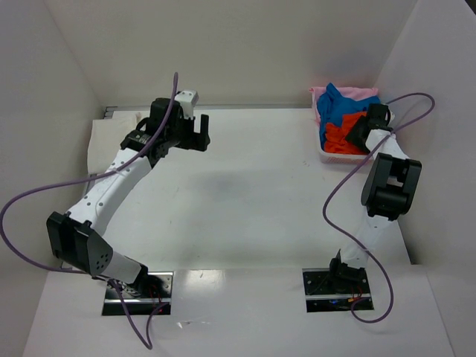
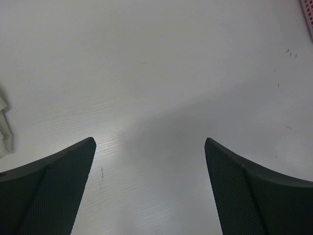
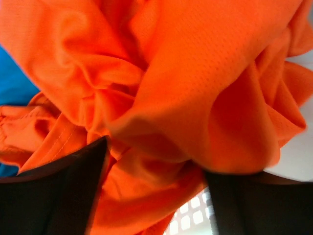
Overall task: Fold and stack the t-shirts
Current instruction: Grab crumpled tshirt from bin with the right arm
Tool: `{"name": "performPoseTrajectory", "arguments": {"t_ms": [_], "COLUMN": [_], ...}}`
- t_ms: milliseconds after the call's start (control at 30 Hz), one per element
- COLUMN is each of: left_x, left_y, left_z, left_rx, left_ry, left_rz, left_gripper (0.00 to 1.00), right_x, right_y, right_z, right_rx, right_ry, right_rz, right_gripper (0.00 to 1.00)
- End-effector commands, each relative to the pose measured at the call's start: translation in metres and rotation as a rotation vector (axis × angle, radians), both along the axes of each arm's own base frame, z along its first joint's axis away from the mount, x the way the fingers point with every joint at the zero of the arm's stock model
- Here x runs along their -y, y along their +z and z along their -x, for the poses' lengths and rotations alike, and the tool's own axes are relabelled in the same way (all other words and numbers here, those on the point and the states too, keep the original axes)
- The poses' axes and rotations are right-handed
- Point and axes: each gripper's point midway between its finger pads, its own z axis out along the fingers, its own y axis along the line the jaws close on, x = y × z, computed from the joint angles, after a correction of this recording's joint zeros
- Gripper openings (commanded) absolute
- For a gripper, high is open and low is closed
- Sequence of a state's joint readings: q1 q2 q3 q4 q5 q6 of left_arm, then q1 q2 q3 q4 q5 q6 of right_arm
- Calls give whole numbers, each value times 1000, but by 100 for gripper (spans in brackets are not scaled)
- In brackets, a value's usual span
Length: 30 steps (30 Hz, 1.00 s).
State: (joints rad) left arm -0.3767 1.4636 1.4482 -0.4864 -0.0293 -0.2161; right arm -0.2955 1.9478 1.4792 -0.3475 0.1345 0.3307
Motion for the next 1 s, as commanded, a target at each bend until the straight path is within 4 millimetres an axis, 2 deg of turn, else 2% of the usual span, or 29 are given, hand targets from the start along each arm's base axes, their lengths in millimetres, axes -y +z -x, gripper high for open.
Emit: {"name": "performPoseTrajectory", "arguments": {"t_ms": [0, 33, 67, 133, 233, 300, 433, 467, 500, 533, 633, 667, 733, 800, 867, 933, 967], "left_x": [-3, -4, -4, -4, -3, 1, 9, 10, 9, 13, 20, 25, 37, 44, 57, 70, 72], "left_y": [1, 0, -3, -3, -9, -9, -8, -4, -9, -3, -1, 2, 9, 12, 32, 47, 50], "left_z": [3, 3, 4, 4, 3, 4, 10, 12, 13, 16, 23, 25, 33, 39, 50, 59, 60], "left_rx": [15, 13, 8, 8, -1, -6, -7, 4, -6, 6, 9, 10, 8, 3, 40, 79, 87], "left_ry": [17, 22, 22, 22, 16, -4, -54, -69, -70, -93, -157, -187, -266, -316, -412, -502, -521], "left_rz": [5, 1, -2, -2, -1, 11, 32, 35, 32, 51, 60, 77, 111, 135, 186, 240, 250], "left_gripper": [100, 100, 100, 100, 100, 100, 100, 100, 100, 100, 100, 100, 100, 100, 100, 100, 100], "right_x": [5, 4, 3, 0, -5, -23, -35, -40, -48, -53, -74, -80, -113, -131, -158, -179, -188], "right_y": [-1, -3, -5, -2, 19, 49, 90, 117, 131, 157, 209, 220, 271, 295, 325, 341, 342], "right_z": [-6, -5, -4, -5, -1, -4, -1, -2, -1, 2, 7, 10, 25, 35, 52, 66, 68], "right_rx": [9, 7, 3, 19, 53, 115, 179, 234, 255, 302, 408, 431, 549, 611, 688, 748, 757], "right_ry": [-7, -9, -14, -21, -22, 10, 36, 41, 54, 64, 123, 133, 204, 246, 333, 406, 438], "right_rz": [-3, -6, -15, -33, -27, -2, 28, 49, 52, 61, 44, 45, 27, -9, -77, -151, -186], "right_gripper": [58, 49, 36, 20, 10, 5, 1, 1, 1, 1, 1, 1, 1, 1, 2, 2, 2]}}
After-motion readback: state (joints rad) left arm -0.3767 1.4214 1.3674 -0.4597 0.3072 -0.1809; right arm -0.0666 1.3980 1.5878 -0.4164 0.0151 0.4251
